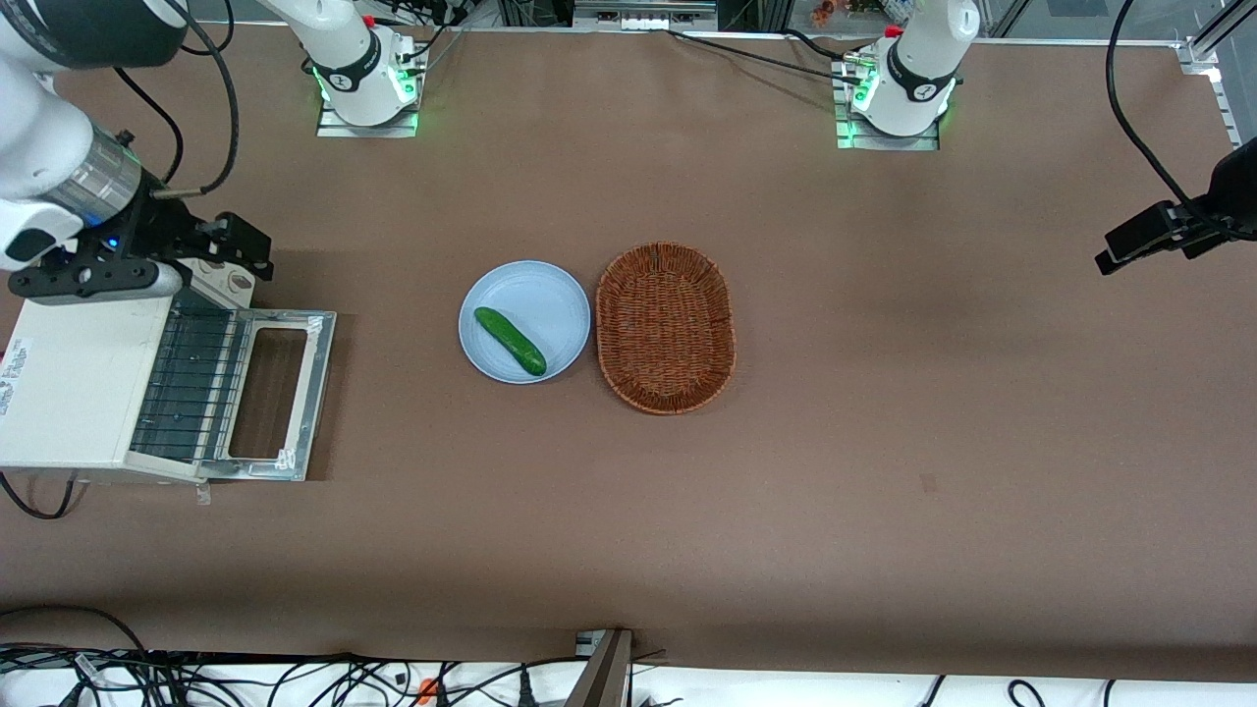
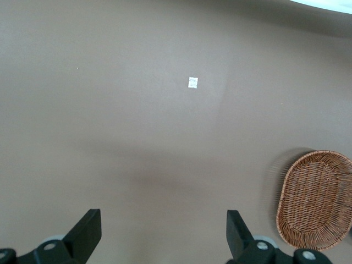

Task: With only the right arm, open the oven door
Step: 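Release the handle and lift the right gripper away from the oven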

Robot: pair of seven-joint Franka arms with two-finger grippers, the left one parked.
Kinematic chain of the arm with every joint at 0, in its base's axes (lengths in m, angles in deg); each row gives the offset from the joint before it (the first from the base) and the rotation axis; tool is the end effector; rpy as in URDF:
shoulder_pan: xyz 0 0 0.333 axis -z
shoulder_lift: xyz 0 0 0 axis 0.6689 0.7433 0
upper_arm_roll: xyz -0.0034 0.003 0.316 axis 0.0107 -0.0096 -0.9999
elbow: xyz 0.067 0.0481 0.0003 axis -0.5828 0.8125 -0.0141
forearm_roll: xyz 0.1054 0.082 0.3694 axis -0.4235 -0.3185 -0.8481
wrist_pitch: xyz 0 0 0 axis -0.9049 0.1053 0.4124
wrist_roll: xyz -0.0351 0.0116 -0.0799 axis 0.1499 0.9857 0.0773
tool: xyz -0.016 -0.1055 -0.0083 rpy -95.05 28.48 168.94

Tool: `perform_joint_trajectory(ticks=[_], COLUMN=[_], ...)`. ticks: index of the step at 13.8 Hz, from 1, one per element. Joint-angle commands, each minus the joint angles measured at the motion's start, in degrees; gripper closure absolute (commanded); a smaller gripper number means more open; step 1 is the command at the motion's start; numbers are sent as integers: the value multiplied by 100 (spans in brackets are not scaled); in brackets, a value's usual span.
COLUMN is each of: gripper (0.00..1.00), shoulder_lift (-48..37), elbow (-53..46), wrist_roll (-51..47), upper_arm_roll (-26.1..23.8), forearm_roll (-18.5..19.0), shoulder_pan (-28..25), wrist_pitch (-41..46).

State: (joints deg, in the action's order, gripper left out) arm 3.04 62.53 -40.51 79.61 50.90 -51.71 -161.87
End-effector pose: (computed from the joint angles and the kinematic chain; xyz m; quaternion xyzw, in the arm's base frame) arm 0.5705 0.0808 0.5763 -0.9992 -0.0350 -0.0095 0.0151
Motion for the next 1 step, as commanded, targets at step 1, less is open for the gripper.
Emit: perform_joint_trajectory(ticks=[1], gripper=[0], shoulder_lift=[-72], elbow=[120], wrist_roll=[97], upper_arm_roll=[-92], forearm_roll=[128], shoulder_pan=[85], wrist_pitch=[61])
